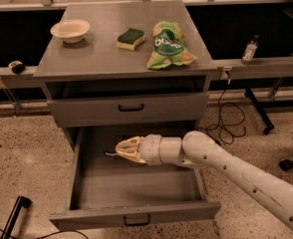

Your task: Place rxbar chocolate into middle drawer

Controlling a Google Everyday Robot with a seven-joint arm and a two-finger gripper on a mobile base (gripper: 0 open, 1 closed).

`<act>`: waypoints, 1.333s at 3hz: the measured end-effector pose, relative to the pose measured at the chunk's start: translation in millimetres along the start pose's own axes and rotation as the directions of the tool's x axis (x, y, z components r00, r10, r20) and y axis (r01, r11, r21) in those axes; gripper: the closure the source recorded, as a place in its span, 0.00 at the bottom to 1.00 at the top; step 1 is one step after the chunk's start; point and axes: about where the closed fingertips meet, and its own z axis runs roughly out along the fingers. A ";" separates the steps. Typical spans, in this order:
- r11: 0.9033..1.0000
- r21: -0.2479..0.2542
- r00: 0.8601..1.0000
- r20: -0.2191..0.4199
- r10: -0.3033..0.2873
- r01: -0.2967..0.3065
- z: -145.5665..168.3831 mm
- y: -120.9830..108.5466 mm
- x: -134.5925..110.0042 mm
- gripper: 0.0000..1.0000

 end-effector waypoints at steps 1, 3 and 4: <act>1.000 0.015 0.999 -0.040 -0.010 0.011 10.4 -4.5 19.7 1.00; 0.998 0.003 0.995 -0.079 -0.059 0.060 33.0 -7.6 59.4 1.00; 0.997 0.000 0.994 -0.088 -0.072 0.072 36.3 -7.7 73.4 1.00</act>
Offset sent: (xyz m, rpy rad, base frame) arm 0.0297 0.0097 -0.0860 -0.0800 -0.0520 0.0009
